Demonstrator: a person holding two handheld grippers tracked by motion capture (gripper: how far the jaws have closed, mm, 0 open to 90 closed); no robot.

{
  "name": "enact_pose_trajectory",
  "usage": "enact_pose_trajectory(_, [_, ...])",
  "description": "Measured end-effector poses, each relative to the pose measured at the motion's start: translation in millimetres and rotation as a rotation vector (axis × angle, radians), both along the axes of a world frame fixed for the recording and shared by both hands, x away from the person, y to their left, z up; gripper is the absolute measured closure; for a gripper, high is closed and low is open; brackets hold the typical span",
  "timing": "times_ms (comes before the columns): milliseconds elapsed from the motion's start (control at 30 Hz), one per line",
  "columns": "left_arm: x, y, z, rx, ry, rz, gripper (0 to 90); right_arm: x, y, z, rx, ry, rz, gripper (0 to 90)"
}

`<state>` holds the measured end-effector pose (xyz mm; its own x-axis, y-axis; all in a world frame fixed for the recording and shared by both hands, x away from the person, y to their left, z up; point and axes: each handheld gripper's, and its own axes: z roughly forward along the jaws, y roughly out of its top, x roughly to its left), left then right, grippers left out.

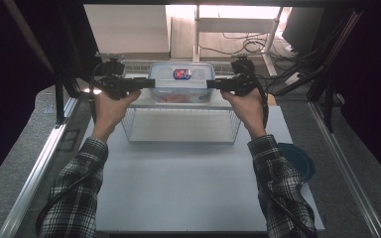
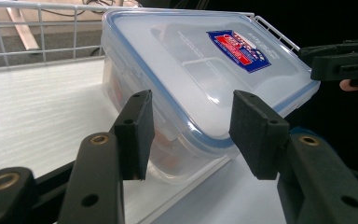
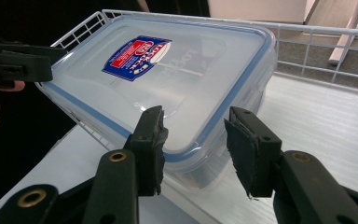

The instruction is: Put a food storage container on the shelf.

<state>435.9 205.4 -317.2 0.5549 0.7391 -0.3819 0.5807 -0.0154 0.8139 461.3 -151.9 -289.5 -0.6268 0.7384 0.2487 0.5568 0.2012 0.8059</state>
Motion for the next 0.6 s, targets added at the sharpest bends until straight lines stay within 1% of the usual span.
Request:
enact_pose_trajectory(200, [-0.8,0.1,-0.1,0.001,-0.003,0.003,49.6,-2.3,0.5,0.5,-0.007,-0.002,0.005,55.8])
enact_pose_trajectory(233, [-1.1,-0.4,-0.1,0.006,-0.009,0.007,49.4,-2.2,0.3,0.4,-0.006,-0.004,0.006,55.9])
enact_pose_trajectory(300, [-3.2,-2.2,2.1,0.037,-0.026,0.012,45.5,-2.6,0.5,0.0,-0.005,-0.015,0.008,54.7])
enact_pose_trajectory(367, [-6.3,-3.8,4.6,0.053,-0.048,0.013,39.7,-4.3,1.1,0.0,-0.012,-0.037,0.008,50.9])
enact_pose_trajectory(433, [-11.7,-4.9,8.4,0.079,-0.077,0.015,36.6,-6.6,1.7,0.4,-0.009,-0.049,0.019,46.9])
enact_pose_trajectory(500, [-17.1,-5.6,10.7,0.086,-0.096,0.010,33.0,-10.8,2.6,1.0,-0.012,-0.068,0.031,43.3])
enact_pose_trajectory(533, [-19.7,-6.0,11.1,0.087,-0.099,0.003,30.7,-14.0,3.3,1.2,-0.015,-0.079,0.038,40.6])
enact_pose_trajectory(600, [-24.9,-7.3,9.9,0.083,-0.092,-0.022,25.7,-19.7,4.4,0.7,-0.021,-0.098,0.052,34.8])
